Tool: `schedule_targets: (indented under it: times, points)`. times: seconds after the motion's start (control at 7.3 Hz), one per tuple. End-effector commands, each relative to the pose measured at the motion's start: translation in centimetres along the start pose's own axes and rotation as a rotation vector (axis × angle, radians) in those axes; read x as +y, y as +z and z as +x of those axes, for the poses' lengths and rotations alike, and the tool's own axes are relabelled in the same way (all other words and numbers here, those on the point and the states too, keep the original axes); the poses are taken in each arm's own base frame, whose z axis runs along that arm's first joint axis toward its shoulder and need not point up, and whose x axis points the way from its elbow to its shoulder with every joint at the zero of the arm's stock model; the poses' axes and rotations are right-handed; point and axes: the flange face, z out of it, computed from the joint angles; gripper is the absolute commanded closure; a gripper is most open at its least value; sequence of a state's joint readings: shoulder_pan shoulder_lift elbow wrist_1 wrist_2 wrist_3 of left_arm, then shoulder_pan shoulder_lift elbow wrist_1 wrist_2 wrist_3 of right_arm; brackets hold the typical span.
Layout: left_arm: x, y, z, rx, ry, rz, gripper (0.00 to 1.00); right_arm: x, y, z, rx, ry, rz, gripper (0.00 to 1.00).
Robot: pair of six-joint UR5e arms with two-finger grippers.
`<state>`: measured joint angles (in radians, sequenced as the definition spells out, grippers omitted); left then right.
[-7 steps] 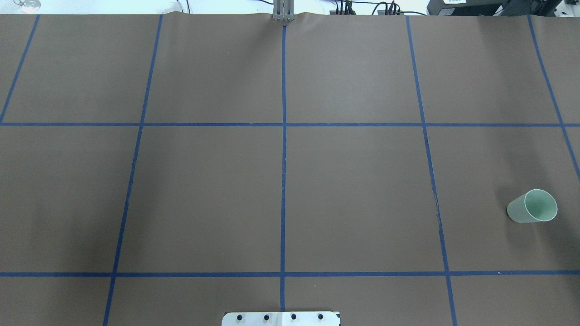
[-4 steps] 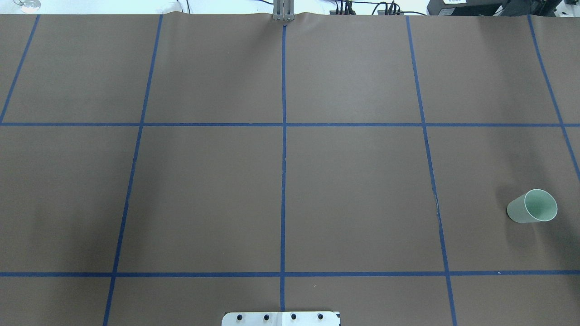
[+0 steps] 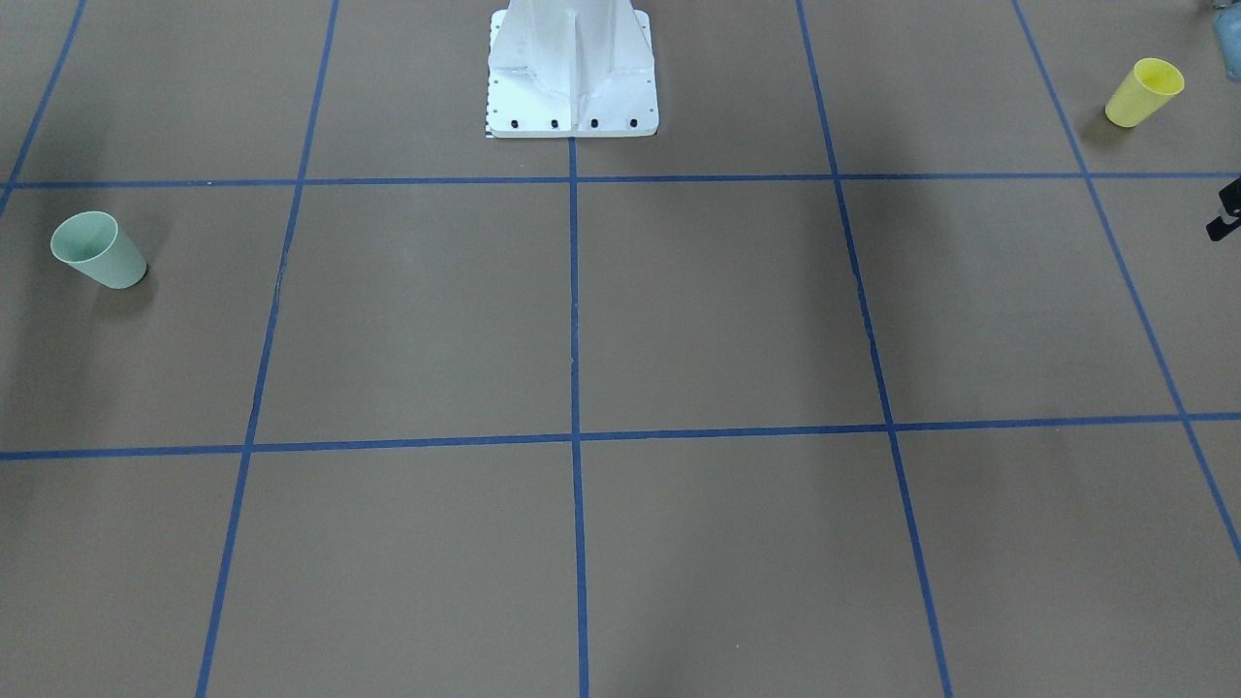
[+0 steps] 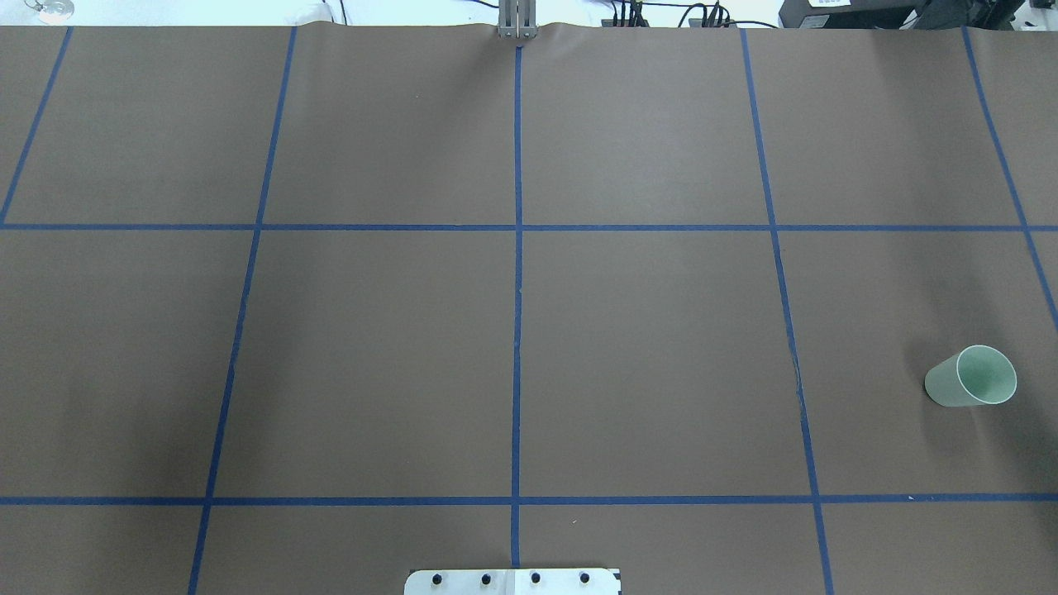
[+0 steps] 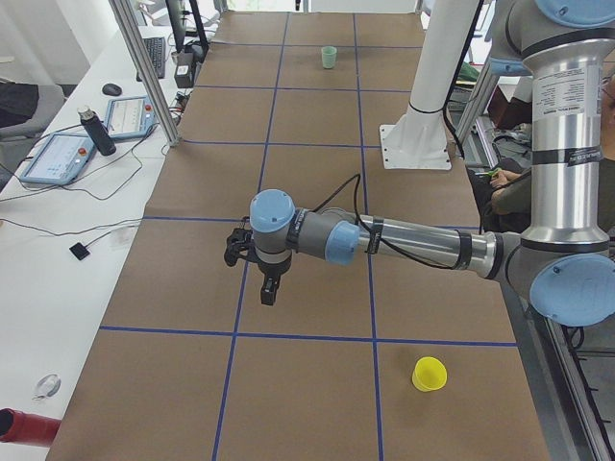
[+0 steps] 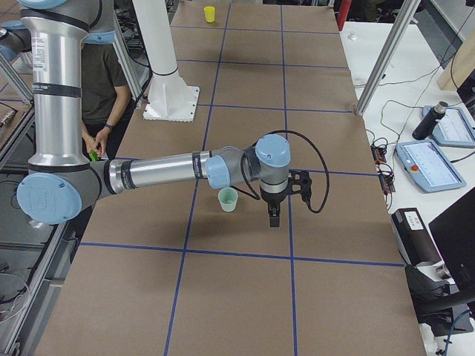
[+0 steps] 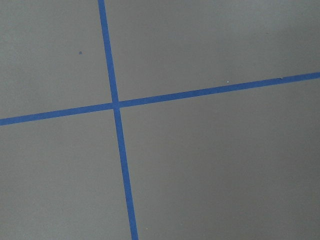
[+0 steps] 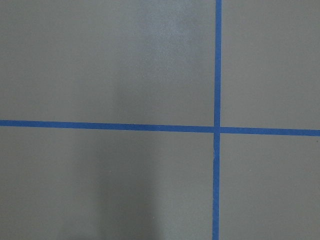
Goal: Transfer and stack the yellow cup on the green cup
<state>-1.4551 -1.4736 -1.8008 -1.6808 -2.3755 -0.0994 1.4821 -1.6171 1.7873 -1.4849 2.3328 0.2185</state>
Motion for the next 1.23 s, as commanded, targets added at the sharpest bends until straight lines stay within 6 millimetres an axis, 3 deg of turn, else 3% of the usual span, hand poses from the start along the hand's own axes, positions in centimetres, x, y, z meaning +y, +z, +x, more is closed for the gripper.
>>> schedule_targets:
  times: [0.0, 0.27, 0.68, 0.82, 1.1]
  points:
    - [0.0, -0.3, 0.3, 0.001, 0.004, 0.004, 0.00, 0.0, 0.1, 0.0, 0.000, 0.001, -0.002, 0.00]
    - [-0.2, -0.5, 0.8, 0.003, 0.015, 0.011, 0.00, 0.0, 0.1, 0.1, 0.000, 0.004, -0.003, 0.00]
    - [-0.8, -0.7, 1.5, 0.027, -0.297, 0.089, 0.00, -0.1, 0.5, 0.3, 0.005, 0.006, -0.009, 0.00]
    - [-0.7, 0.2, 0.8, 0.022, -0.415, 0.075, 0.00, -0.1, 0.7, 0.5, 0.005, 0.010, -0.014, 0.00]
    - [-1.6, 2.6, 2.6, -0.070, -0.606, 0.082, 0.00, -0.5, 1.6, 0.6, 0.006, 0.011, -0.029, 0.00]
